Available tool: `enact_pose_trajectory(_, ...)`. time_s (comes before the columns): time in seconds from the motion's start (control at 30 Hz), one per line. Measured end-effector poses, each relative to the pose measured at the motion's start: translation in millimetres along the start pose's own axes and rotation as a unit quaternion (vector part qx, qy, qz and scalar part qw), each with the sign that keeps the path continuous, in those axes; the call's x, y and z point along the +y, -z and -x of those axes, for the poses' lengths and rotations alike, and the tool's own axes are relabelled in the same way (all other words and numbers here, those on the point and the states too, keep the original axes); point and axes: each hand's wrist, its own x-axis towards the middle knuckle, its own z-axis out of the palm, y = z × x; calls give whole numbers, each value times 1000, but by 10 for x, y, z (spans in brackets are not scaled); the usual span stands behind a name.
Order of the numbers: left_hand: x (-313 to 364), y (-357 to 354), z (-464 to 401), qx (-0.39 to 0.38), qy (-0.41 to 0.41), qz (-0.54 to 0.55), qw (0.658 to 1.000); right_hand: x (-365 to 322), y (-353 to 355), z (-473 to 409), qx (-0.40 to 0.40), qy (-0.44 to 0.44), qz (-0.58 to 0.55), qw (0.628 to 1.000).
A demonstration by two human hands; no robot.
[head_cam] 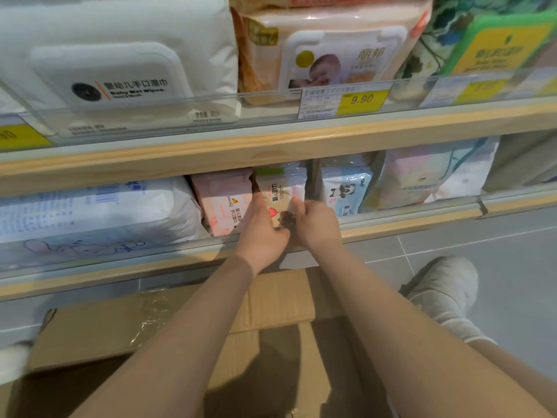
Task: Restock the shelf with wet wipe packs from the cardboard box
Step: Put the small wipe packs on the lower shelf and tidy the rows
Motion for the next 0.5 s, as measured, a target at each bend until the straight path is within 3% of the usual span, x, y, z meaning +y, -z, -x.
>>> enact_pose_trajectory(0.17, 52, 23, 243, 24, 8, -9, 1000, -51, 91, 96, 3, 55, -37, 998)
enact_pose_trajectory(0.23, 54, 107, 386, 101, -45, -89, 990, -84, 146, 156, 30, 97, -18, 995)
enact_pose_trajectory(0.33, 12, 296, 436, 204, -142, -269, 930, -134, 262, 263, 89, 180, 32, 979)
enact_pose_trajectory(0.4, -80, 348, 395, 167, -120, -384, 900, -121, 289, 303, 125, 229, 92, 961)
enact_pose_trajectory(0.5, -202, 332, 320, 98, -89, -451, 882, -82, 221, 252, 127, 291, 217, 923)
